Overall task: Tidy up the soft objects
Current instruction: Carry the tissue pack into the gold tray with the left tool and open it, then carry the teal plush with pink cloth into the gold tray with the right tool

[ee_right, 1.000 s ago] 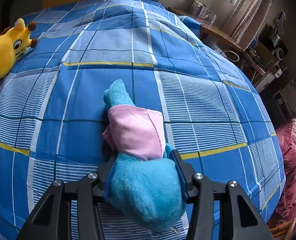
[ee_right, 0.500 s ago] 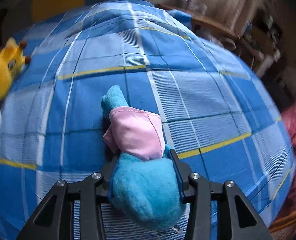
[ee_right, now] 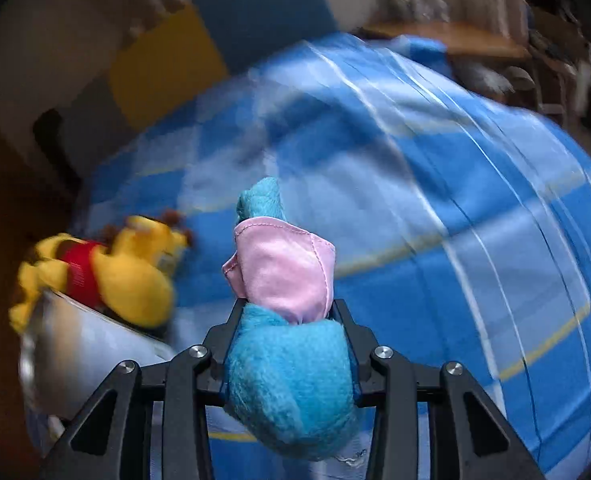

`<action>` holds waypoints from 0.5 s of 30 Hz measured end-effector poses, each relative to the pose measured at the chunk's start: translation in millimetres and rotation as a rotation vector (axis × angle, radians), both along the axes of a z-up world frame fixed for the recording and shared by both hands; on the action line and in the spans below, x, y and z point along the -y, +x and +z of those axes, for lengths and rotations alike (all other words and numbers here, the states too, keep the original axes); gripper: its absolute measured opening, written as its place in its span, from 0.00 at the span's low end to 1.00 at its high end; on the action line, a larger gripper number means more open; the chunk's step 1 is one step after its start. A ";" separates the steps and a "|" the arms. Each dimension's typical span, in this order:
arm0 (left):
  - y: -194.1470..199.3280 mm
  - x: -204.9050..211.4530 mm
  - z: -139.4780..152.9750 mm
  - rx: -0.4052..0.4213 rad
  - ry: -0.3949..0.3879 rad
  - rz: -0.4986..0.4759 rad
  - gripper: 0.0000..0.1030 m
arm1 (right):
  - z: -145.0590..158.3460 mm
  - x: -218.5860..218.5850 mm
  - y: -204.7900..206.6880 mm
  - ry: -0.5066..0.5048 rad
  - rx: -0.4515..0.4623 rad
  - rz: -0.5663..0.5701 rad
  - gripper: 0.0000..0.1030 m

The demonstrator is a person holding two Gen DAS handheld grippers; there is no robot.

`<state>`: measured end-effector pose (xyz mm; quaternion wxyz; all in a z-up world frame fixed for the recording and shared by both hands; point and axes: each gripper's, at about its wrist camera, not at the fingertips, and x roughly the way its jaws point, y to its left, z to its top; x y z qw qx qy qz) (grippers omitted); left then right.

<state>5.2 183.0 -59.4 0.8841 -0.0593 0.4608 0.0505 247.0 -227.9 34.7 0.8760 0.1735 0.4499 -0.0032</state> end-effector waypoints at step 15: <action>-8.3 -8.1 17.7 0.047 -0.004 0.028 0.63 | 84.3 -162.1 38.9 -0.124 0.168 0.280 0.39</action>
